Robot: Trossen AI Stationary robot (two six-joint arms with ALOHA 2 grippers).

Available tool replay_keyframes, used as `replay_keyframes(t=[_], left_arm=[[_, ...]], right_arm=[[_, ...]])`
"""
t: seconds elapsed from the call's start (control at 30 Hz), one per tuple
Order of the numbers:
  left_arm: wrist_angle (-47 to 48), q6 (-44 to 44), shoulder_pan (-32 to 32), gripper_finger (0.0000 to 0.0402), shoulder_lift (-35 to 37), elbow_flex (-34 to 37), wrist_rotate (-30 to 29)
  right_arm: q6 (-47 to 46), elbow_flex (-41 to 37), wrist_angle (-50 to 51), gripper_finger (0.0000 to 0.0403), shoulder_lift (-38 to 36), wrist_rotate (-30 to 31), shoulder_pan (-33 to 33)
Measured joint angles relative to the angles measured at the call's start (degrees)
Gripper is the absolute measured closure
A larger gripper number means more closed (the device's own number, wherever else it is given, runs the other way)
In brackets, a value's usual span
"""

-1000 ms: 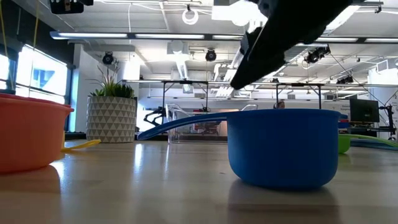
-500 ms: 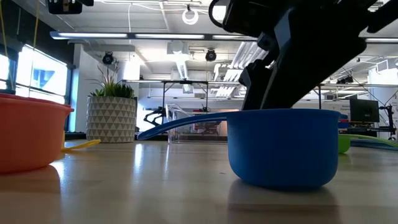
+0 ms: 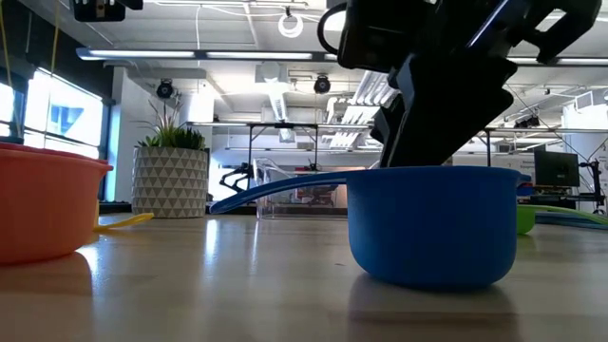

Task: Nest measuring cups in basket
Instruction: Stack the blue measuring cup on top of the red measuring cup

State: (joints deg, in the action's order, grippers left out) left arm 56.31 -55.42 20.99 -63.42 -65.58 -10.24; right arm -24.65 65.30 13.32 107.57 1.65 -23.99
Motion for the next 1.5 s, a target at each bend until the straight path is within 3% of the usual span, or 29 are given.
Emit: replay_keyframes(t=[0.17,0.23,0.57,1.07,1.3,1.5], left_arm=[[0.0,0.0,0.0,0.0401,0.0,0.0,0.0],[0.0,0.0,0.1,0.0402,0.0,0.0,0.1],[0.1,3.3,0.1,0.0401,0.4,0.1,2.4],[4.5,5.1,0.1,0.0401,9.6,0.1,-0.9],[6.3,5.1,0.1,0.0402,14.4,0.0,-3.9],[8.0,5.1,0.1,0.0402,18.1,0.0,-5.6]], right_arm=[[-3.6,0.0,0.1,0.0379,0.0,-0.8,0.0],[-4.6,0.0,-0.1,0.0392,0.0,-1.1,0.0],[-15.4,1.6,-0.8,0.0397,0.0,0.3,0.0],[-25.2,20.4,3.5,0.0400,0.6,9.4,4.2],[-32.3,30.0,1.6,0.0400,5.7,10.5,6.4],[-30.8,42.8,3.9,0.0400,15.4,8.7,7.1]])
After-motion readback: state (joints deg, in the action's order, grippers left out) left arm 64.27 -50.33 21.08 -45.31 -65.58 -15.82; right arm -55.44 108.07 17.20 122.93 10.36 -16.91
